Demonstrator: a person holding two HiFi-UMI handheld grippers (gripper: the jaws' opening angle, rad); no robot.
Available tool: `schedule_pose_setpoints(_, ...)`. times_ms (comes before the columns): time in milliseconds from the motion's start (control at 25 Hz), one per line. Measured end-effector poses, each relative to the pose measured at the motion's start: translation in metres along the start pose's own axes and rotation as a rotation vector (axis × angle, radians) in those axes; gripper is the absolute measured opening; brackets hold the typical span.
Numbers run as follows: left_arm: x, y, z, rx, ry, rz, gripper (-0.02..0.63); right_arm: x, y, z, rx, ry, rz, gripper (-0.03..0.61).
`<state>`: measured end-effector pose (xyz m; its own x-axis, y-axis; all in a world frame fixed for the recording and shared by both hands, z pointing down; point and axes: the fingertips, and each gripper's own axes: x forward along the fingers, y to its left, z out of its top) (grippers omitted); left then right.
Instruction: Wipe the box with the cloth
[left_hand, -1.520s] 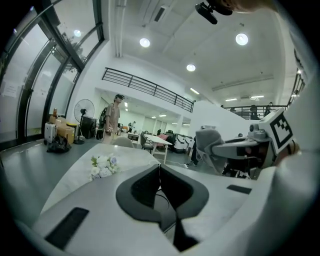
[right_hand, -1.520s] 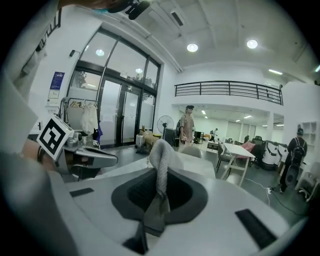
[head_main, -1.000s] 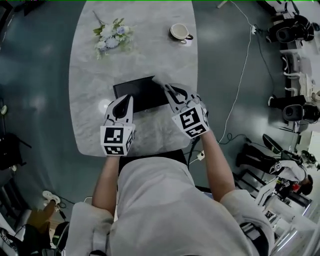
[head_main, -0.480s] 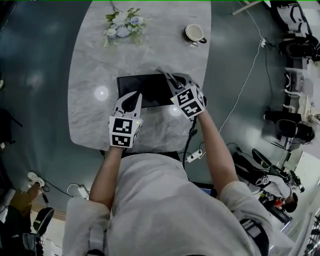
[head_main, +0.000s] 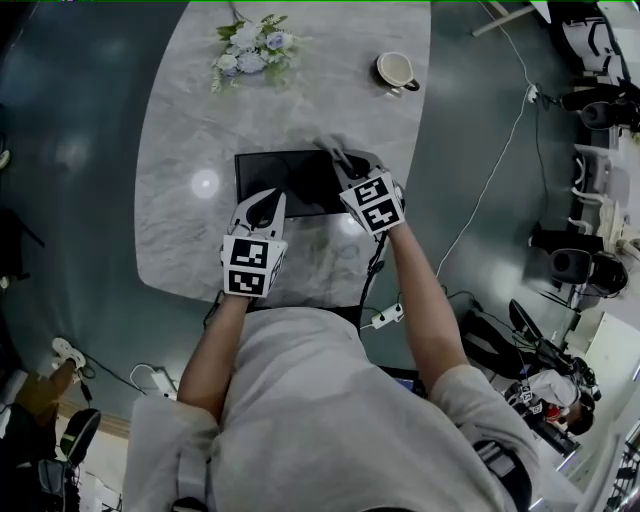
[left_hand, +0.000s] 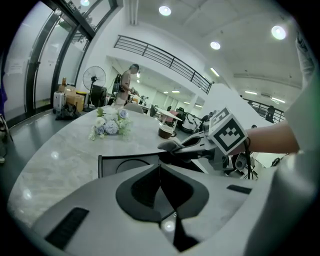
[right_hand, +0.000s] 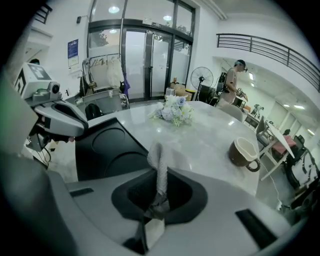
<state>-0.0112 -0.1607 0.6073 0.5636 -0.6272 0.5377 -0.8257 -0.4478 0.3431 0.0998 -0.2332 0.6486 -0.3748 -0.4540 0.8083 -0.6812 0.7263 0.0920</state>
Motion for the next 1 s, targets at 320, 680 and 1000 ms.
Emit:
schedule_pose_setpoints(320,0.004,-0.006,-0.005,0.048,0.011,0.008,0.023,-0.005,0.006,-0.006,0.045,-0.033,-0.013,0.046)
schedule_pose_setpoints(680,0.003,-0.013,-0.005,0.06,0.023,0.002,0.023,-0.014,0.016,-0.013,0.069,-0.056,-0.016,0.046)
schedule_pose_setpoints(1000,0.009,-0.016,-0.012,0.073,0.031,-0.015,0.023,-0.017,0.031,-0.027,0.088,-0.059,-0.011,0.045)
